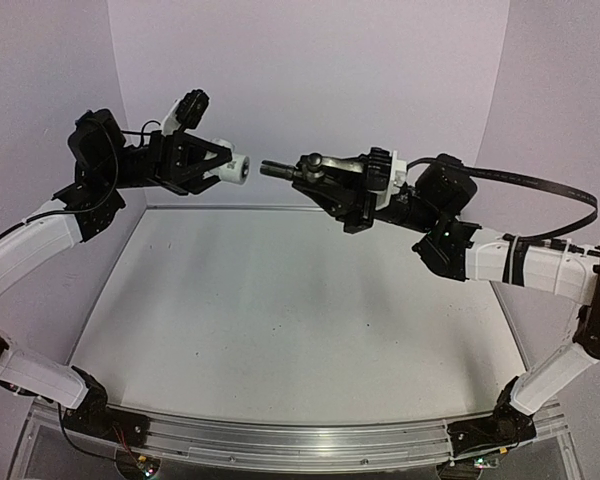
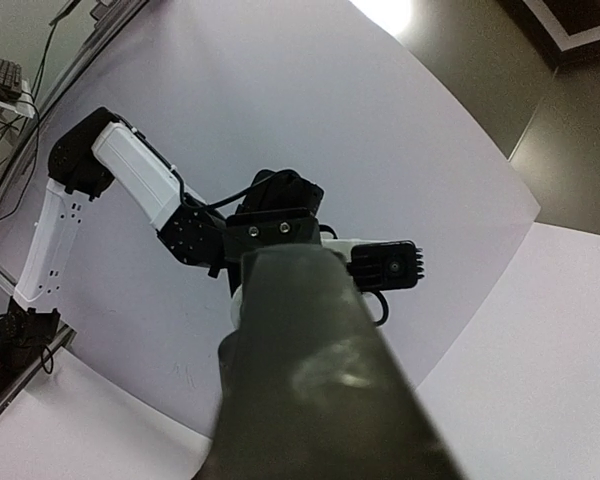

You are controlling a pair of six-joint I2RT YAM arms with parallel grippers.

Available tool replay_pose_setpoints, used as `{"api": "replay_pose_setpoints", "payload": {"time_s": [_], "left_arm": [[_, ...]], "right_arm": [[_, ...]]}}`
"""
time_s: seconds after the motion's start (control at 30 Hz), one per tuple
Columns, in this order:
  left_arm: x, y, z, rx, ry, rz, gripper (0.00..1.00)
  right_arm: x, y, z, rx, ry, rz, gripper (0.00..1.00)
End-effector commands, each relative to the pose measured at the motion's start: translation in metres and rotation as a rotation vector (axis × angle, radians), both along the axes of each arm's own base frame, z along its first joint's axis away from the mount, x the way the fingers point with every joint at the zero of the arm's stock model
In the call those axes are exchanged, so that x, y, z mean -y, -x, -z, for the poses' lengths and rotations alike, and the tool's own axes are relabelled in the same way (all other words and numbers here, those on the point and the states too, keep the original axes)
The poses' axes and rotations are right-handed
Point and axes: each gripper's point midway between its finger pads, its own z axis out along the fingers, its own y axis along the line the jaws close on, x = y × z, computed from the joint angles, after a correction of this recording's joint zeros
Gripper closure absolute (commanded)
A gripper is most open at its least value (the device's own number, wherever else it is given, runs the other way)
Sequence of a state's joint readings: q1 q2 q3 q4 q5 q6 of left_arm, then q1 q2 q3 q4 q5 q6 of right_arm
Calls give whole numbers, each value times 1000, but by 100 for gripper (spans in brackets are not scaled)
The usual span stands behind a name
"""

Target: Install the water faucets

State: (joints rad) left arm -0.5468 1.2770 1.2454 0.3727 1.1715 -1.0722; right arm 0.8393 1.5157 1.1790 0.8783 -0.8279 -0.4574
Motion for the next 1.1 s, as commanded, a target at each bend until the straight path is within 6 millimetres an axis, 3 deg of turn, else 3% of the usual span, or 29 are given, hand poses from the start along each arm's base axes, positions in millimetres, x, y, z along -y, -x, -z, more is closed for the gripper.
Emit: {"api": "replay_pose_setpoints", "payload": {"time_s": [0.0,0.8,1.07], "left_arm": [[-6,5,-18,57,62,-17,100],[-6,9,-13,55,55,1,100],[-8,11,-14,63,58,2,100]], "right_arm": [[1,20,-35,77,-99,-62,100],[-23,18,-39,32,-96,-104,100],[-20,21,-43,26,-116,-115,100]]}}
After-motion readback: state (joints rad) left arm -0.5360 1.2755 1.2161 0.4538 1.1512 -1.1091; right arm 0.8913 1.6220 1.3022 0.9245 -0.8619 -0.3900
